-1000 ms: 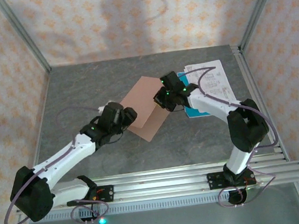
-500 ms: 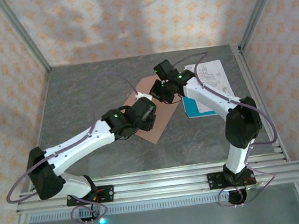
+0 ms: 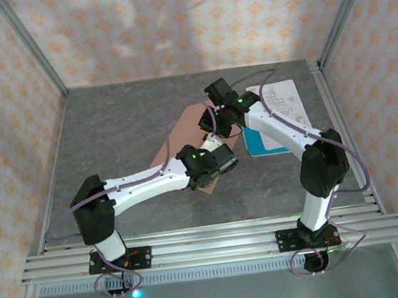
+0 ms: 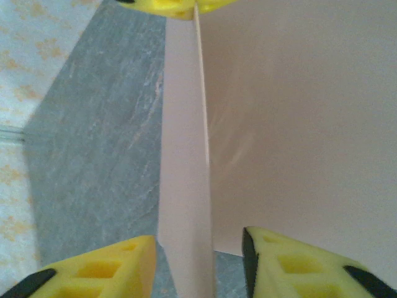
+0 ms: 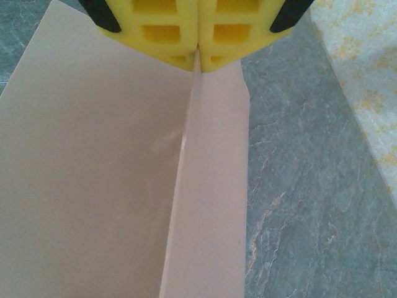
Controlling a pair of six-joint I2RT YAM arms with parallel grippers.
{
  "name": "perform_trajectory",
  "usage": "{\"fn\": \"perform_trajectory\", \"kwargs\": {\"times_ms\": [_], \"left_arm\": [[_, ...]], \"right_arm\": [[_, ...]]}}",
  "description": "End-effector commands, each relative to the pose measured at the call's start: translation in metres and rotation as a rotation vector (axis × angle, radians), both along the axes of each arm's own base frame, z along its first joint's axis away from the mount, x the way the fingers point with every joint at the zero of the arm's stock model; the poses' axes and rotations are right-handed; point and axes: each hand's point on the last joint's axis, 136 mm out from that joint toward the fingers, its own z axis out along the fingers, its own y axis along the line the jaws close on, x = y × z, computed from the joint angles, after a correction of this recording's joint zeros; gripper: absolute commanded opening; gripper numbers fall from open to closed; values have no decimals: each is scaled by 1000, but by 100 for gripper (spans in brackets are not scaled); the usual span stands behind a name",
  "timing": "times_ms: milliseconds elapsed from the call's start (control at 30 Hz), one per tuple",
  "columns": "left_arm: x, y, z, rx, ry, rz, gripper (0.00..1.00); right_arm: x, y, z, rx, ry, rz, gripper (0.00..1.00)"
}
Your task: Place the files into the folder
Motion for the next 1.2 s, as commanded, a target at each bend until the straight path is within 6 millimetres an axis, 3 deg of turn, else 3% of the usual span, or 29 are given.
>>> {"fn": "perform_trajectory", "kwargs": {"times_ms": [0,133,233,267,400,500,600,667,767,900,1067,1167], "left_arm": [[5,9,18,23,-73,25,24],[4,9,19,8,-73,27,1],[2,11,20,-21,-67,28,0],[1,11,21,-35,-62,31,0],[0,18,25,-115,-38,55,0],[-2,24,29,-198,-8,79,0],[-3,35,34,-289,9,115,0],[-3,43,37,-352,21,147,0],[-3,55,41,-436,34,189,0],[-4,65,42,-551,56,228,0],[-7,87,41,-708,71,298,0],[-9,102,39,-794,83,335,0]], "right_arm": [[-12,-1,24,28,-23,24,0],[-14,-1,29,39,-29,28,0],[-13,0,32,48,-37,37,0],[-12,1,33,52,-39,44,5],[-9,-6,50,56,-117,37,59],[-6,-28,74,67,-225,-49,76],[-9,-60,82,70,-303,-176,83],[-12,-75,72,54,-316,-237,81],[-18,-79,28,19,-242,-261,69],[-22,-55,-39,9,-89,-212,37],[-21,-21,-92,-74,8,-130,29],[-18,-14,-117,-137,53,-109,26]]}}
